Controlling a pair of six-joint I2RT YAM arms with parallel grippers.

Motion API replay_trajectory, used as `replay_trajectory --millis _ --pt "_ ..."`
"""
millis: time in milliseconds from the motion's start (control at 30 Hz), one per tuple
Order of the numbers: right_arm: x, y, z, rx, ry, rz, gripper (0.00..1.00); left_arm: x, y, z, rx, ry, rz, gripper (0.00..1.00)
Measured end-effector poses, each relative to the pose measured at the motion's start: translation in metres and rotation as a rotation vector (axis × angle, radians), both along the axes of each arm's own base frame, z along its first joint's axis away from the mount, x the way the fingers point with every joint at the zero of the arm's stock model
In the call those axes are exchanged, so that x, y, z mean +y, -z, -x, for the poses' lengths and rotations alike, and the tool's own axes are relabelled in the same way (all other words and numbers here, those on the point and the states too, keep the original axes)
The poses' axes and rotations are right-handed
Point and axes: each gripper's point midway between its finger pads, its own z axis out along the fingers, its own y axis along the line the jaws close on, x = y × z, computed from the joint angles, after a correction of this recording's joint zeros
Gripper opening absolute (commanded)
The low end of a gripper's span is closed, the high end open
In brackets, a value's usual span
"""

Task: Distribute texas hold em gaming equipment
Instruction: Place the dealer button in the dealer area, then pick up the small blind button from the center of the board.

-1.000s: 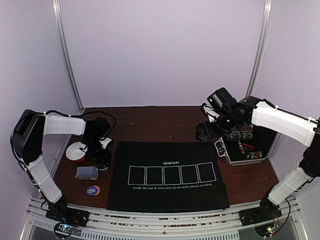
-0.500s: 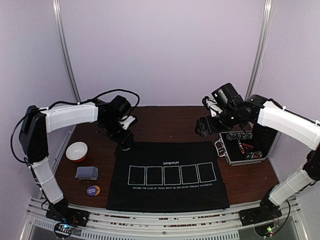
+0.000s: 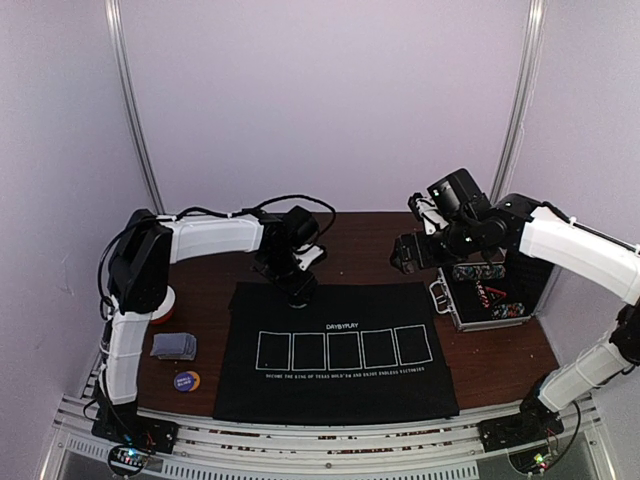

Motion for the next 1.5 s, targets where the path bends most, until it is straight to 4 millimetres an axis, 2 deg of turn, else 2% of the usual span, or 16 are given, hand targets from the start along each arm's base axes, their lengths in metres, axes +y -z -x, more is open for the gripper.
replay_trajectory --millis 233,300,367,433,533,600,700,767,900,967,1033,1133,1233,1400,1433,1500 --pt "-0.003 -0.001 0.0 -0.008 0.009 0.006 0.98 -0.04 0.003 -0.006 -0.04 0.057 0.02 0.25" --pt "-0.004 -0.002 -0.001 -0.014 0.015 0.008 0.98 -0.053 0.003 -0.01 -0.055 0.072 0.034 0.28" --pt "-0.005 -0.004 -0.001 -0.02 0.019 0.009 0.99 -0.061 0.003 -0.011 -0.061 0.081 0.043 0.38" --pt "-0.006 -0.006 -0.001 -0.026 0.022 0.009 0.99 -0.067 0.004 -0.011 -0.061 0.088 0.051 0.53" --pt "-0.008 -0.009 -0.001 -0.037 0.027 0.008 0.99 -0.07 0.007 -0.011 -0.053 0.092 0.057 0.74" --pt "-0.009 -0.011 -0.001 -0.043 0.031 0.008 0.99 -0.069 0.007 -0.01 -0.048 0.098 0.054 0.85" --pt "-0.01 -0.012 -0.001 -0.046 0.031 0.007 0.99 -0.072 -0.001 -0.012 -0.059 0.101 0.07 0.94" --pt "-0.01 -0.013 0.0 -0.048 0.031 0.005 0.99 -0.072 -0.013 -0.013 -0.074 0.099 0.081 0.97" --pt "-0.013 -0.013 0.003 -0.052 0.031 0.003 0.99 -0.063 -0.058 -0.01 -0.134 0.077 0.119 0.98" --pt "-0.016 -0.011 0.007 -0.051 0.032 0.005 0.99 -0.046 -0.09 0.001 -0.163 0.045 0.138 0.97" --pt "-0.019 -0.009 0.01 -0.05 0.032 0.008 0.99 -0.02 -0.115 0.02 -0.178 -0.004 0.149 0.96" --pt "-0.019 -0.006 0.011 -0.045 0.029 0.013 0.99 0.034 -0.128 0.063 -0.15 -0.098 0.138 0.9" --pt "-0.019 -0.004 0.011 -0.042 0.02 0.02 0.99 0.089 -0.11 0.114 -0.061 -0.213 0.105 0.84" --pt "-0.014 0.009 0.01 -0.015 -0.013 0.053 0.98 0.176 -0.049 0.203 0.129 -0.407 -0.013 0.84" --pt "-0.013 0.012 0.01 -0.007 -0.022 0.059 0.99 0.191 -0.043 0.215 0.149 -0.45 -0.036 0.85" --pt "-0.011 0.015 0.011 0.001 -0.036 0.067 0.99 0.204 -0.044 0.224 0.155 -0.51 -0.041 0.9"
